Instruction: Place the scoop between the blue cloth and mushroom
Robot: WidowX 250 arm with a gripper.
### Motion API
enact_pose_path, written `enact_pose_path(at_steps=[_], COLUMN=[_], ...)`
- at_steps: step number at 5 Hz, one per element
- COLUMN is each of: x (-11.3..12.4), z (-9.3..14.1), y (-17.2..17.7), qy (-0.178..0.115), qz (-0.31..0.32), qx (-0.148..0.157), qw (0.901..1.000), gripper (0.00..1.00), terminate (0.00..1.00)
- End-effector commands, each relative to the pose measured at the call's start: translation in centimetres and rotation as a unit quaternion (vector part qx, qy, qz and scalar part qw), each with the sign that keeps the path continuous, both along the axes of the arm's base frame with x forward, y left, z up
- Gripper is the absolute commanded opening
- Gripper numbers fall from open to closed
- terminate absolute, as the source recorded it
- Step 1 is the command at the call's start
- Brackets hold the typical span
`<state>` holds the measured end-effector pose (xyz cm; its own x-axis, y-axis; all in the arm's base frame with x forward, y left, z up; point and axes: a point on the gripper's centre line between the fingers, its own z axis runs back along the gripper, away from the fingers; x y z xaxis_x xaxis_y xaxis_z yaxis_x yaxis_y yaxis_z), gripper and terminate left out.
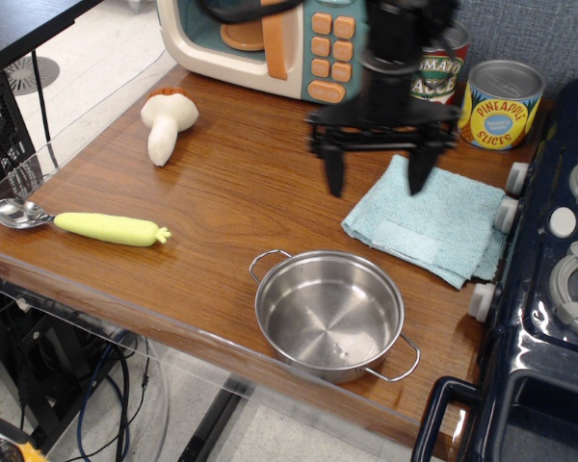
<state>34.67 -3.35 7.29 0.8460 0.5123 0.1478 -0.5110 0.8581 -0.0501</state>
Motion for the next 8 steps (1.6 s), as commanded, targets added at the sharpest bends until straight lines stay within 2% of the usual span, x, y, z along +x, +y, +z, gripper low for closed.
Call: enact_pose_path(at_steps=[1, 2, 4, 6, 7, 8], x=[-3.9, -6.4, -9.5, -9.9, -10.3, -10.3], z=[2.7, 2.9, 0.4, -2.0, -3.2, -4.3], y=[6.0, 8.4, 13.5, 17.4, 18.1, 18.2], qy=[-0.051, -0.071, -0.054, -0.017, 0.0, 0.013], qz=[0.17, 0.286, 0.44, 0.51, 0.527, 0.533], qx=[0.011, 0.016, 0.032, 0.054, 0.054, 0.064], qw=[0.984, 0.9554, 0.8959, 0.8585, 0.8482, 0.8436], gripper=[1.0, 1.0, 1.0, 1.0, 1.0, 1.0], terminate=[0.0, 0.0, 0.0, 0.0, 0.0, 0.0])
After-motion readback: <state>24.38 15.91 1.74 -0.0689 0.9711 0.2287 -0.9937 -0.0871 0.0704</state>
